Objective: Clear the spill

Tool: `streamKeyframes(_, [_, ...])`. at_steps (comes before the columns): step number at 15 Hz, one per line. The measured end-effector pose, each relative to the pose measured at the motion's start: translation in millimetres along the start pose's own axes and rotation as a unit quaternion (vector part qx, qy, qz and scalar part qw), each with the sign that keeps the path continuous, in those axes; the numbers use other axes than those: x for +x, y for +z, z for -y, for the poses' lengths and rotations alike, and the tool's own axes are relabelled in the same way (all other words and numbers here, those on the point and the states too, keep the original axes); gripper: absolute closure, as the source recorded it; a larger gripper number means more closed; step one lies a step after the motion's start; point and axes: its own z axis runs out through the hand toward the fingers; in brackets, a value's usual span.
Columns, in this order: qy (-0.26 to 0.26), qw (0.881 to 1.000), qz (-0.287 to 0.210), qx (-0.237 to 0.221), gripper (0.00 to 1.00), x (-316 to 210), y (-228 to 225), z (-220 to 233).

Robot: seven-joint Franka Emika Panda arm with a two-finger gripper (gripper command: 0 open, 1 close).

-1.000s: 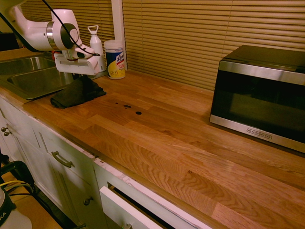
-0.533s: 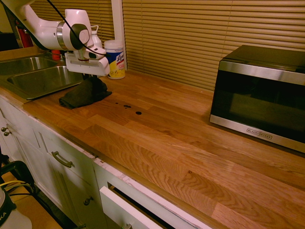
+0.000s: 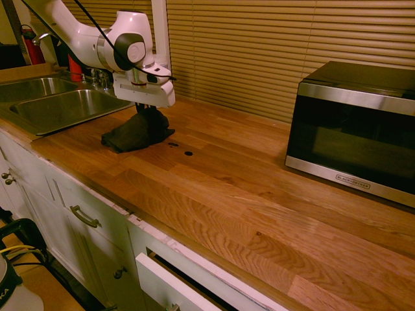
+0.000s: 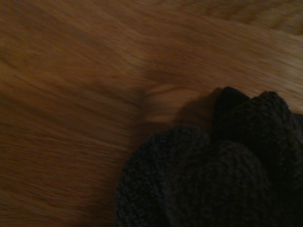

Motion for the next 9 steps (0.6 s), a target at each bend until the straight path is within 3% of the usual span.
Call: streamKeyframes(9, [0.049,0.999,0.006,0.009,1.00,51.2,-2.1,-73.3])
